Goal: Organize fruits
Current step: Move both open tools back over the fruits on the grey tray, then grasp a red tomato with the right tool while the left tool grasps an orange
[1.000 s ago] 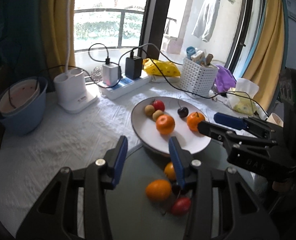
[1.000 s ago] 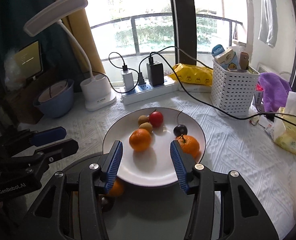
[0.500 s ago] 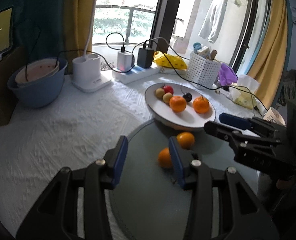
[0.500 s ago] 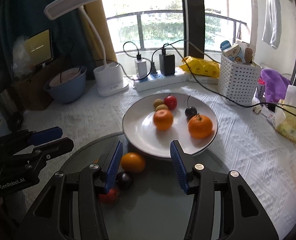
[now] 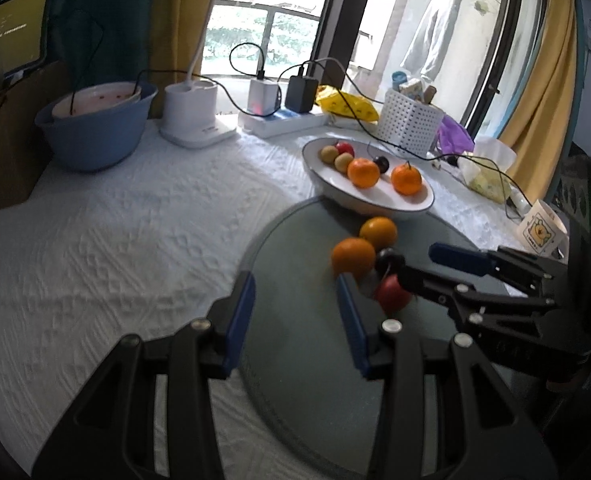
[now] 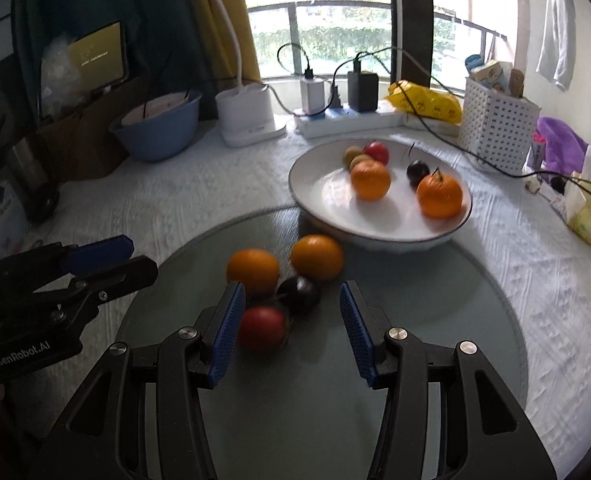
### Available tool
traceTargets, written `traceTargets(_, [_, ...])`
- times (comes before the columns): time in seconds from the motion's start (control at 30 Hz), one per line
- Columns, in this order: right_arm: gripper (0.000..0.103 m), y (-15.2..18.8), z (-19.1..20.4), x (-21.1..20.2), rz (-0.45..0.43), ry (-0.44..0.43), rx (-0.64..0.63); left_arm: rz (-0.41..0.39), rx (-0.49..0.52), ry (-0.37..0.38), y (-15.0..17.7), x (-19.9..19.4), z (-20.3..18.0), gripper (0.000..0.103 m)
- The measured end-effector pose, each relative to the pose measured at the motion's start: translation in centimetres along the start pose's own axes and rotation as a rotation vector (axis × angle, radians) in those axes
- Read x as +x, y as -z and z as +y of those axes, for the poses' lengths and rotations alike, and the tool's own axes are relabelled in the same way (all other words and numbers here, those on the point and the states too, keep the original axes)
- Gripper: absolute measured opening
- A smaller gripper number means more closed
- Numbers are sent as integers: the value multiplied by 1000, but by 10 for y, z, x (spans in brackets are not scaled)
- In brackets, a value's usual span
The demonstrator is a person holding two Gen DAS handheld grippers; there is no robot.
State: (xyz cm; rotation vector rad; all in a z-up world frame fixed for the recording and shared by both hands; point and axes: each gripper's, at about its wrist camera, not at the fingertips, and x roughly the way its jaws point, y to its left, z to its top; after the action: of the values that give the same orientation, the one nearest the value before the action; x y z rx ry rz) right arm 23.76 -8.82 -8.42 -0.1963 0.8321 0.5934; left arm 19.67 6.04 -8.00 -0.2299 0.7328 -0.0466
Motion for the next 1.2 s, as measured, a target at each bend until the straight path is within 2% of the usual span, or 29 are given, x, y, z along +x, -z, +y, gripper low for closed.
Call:
traceTargets(0.33, [50, 16, 13, 11, 54, -28, -32, 5, 2, -1, 9, 0, 1, 44])
traceTargets(0.57, [38, 16, 11, 20, 79, -36, -21, 13, 12, -6, 10, 2, -2, 44])
traceTargets(0.83, [37, 19, 7, 12, 62, -55, -29, 24, 45, -8, 10, 5, -18, 44])
traceTargets(1.2, [37, 27, -26, -3, 36, -32, 21, 49, 104, -6, 8, 13, -47, 44])
